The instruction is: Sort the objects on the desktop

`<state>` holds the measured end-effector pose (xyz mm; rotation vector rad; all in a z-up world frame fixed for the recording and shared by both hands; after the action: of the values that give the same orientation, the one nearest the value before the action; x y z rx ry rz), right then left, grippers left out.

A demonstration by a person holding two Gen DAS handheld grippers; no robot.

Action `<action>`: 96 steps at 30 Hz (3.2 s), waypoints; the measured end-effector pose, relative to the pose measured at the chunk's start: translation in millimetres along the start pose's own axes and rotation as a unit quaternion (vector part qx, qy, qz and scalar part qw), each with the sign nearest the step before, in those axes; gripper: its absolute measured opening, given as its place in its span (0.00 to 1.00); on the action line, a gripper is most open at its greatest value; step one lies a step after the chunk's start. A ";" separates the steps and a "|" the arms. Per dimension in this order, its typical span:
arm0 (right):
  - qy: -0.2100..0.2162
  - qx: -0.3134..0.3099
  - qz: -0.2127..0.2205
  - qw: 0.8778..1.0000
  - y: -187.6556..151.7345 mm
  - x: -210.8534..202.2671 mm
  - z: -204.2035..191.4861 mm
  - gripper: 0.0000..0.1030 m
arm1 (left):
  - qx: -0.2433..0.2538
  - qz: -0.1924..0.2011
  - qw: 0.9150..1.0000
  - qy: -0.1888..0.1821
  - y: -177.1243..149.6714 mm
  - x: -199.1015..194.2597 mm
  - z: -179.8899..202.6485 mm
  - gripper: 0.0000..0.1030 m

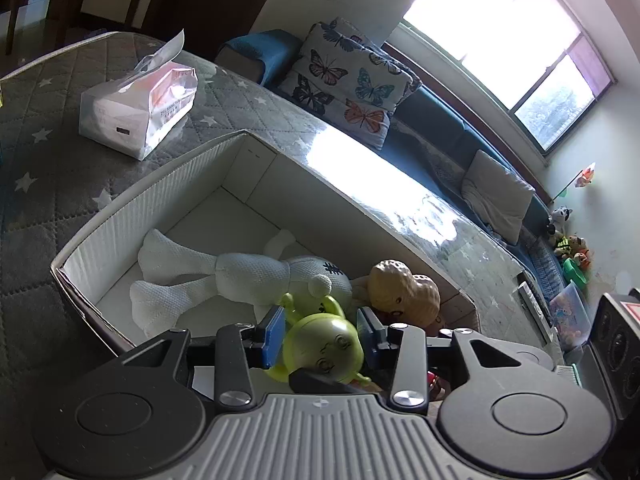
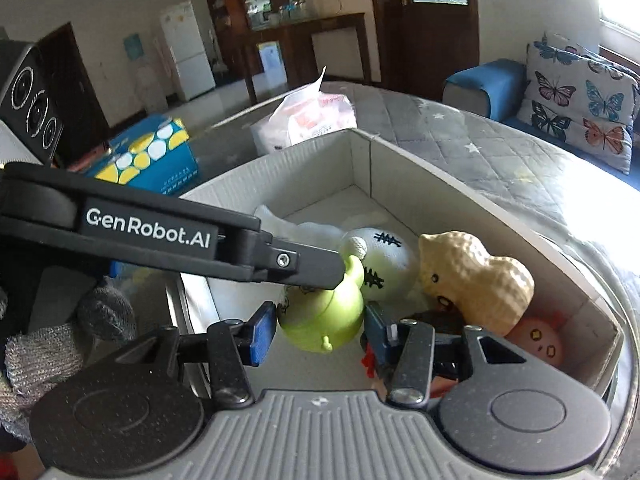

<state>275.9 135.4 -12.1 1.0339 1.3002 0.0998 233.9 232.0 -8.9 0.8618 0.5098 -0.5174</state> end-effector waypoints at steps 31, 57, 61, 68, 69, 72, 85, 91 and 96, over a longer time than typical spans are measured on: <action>-0.059 -0.009 0.105 0.993 -19.4 -69.0 -17.9 0.69 | 0.067 0.087 0.994 0.021 -28.4 -68.5 31.0 0.41; -0.098 0.068 0.140 0.983 -95.2 -131.5 -24.1 0.92 | 0.141 0.087 0.981 0.100 -96.8 -89.5 61.7 0.41; -0.102 0.071 0.139 0.983 -102.6 -133.1 -26.1 0.93 | 0.148 0.080 0.978 0.120 -102.9 -89.5 62.0 0.41; -0.106 0.085 0.138 0.981 -110.4 -134.2 -28.7 0.94 | 0.151 0.074 0.977 0.133 -112.6 -89.6 61.8 0.41; -0.107 0.085 0.137 0.981 -111.1 -133.8 -29.0 0.94 | 0.152 0.073 0.976 0.136 -113.7 -89.5 61.9 0.41; -0.109 0.087 0.135 0.981 -113.3 -132.9 -30.4 0.94 | 0.155 0.074 0.975 0.144 -116.4 -90.1 62.8 0.41; -0.118 0.087 0.130 0.981 -119.2 -129.6 -38.0 1.00 | 0.177 0.085 0.963 0.186 -125.0 -91.9 62.9 0.41; -0.123 0.093 0.125 0.980 -120.5 -127.6 -39.2 1.00 | 0.179 0.085 0.962 0.189 -126.8 -92.5 63.4 0.41; -0.130 0.098 0.121 0.979 -121.5 -126.1 -40.0 1.00 | 0.184 0.087 0.960 0.194 -129.2 -93.2 63.5 0.41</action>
<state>144.5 13.9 3.0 1.3251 0.9566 0.0201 97.0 130.4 8.8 1.3662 0.6999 -0.2821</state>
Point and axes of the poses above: each gripper's, at about its wrist camera, not at the fingertips, and x roughly the way its jaws point, z to its right, y to its top, the point moved 5 cm from there along x, roughly the way its jaws point, and after that the axes turned 5 degrees about -y, right-handed, at the moved point
